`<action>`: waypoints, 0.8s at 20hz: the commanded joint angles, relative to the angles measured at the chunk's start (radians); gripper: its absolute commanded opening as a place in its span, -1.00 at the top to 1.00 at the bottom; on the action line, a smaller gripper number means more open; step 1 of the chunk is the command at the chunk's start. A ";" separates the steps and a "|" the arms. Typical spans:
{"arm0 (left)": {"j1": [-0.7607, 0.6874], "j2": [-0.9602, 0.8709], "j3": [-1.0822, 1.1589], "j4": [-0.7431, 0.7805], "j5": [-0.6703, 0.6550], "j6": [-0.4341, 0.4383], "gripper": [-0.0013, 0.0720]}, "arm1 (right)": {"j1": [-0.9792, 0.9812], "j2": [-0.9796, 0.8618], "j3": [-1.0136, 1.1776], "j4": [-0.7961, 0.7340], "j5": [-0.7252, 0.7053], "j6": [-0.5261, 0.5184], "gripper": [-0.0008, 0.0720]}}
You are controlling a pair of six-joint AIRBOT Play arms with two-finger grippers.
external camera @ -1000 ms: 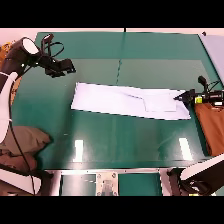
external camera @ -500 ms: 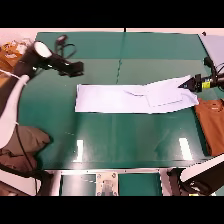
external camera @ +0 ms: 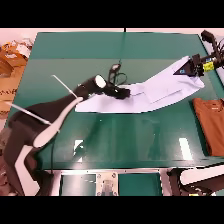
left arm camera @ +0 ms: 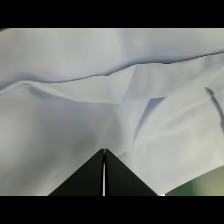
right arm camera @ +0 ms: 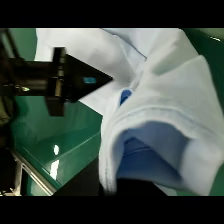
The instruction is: Fold the shirts.
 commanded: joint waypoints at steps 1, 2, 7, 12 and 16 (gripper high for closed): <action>-0.060 -0.105 0.051 -0.179 0.009 0.030 0.91 | 0.077 0.075 0.003 -0.003 -0.046 0.107 0.93; -0.060 -0.114 0.051 -0.194 -0.003 0.030 0.91 | 0.090 0.077 0.003 -0.003 -0.061 0.129 0.93; 0.010 -0.114 0.111 -0.192 -0.224 0.098 0.91 | 0.137 0.077 0.003 -0.003 -0.105 0.171 0.93; 0.253 -0.089 0.352 -0.125 -0.685 0.089 0.91 | 0.201 0.077 0.003 0.073 -0.139 0.212 0.93; 0.452 0.026 0.465 0.095 -0.798 0.019 0.91 | 0.364 0.068 -0.014 0.076 -0.328 0.282 0.93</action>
